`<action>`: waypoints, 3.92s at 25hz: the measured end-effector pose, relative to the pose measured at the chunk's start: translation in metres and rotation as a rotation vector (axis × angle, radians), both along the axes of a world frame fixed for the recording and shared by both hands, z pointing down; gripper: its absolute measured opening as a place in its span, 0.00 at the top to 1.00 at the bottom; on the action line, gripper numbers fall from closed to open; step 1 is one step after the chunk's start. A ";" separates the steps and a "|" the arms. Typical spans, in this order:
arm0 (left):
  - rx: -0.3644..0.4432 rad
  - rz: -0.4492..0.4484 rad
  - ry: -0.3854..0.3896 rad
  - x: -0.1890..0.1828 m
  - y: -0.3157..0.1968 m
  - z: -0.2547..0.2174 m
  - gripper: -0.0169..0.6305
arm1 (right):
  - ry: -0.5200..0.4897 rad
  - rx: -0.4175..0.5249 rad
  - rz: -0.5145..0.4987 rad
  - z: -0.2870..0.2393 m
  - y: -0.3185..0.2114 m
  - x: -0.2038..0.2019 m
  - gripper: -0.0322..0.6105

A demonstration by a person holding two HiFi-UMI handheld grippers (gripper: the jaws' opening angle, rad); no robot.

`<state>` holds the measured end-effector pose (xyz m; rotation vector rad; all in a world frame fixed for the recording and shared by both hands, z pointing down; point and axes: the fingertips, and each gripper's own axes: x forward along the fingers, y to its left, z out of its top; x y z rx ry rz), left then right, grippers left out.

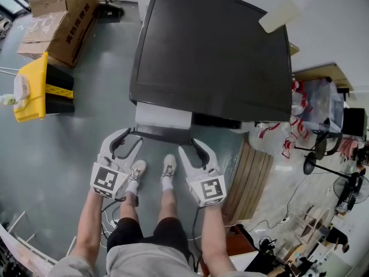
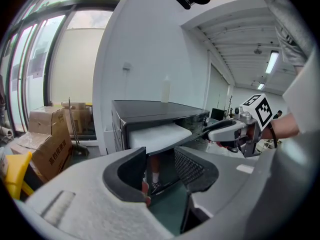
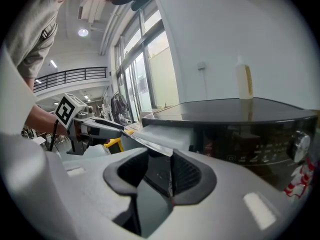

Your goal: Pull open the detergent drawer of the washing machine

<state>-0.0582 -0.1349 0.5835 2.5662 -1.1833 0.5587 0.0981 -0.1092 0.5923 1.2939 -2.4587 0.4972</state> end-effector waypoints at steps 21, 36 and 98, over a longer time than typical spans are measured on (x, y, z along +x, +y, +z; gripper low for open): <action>-0.022 -0.007 0.001 -0.005 0.068 0.001 0.69 | -0.015 -0.017 0.011 0.002 0.070 -0.007 0.71; -0.068 0.005 0.000 -0.012 0.118 0.004 0.69 | -0.026 -0.041 0.025 0.005 0.121 -0.013 0.70; 0.227 -0.057 0.013 -0.016 0.067 -0.132 0.67 | 0.071 0.189 0.244 -0.116 0.085 0.009 0.56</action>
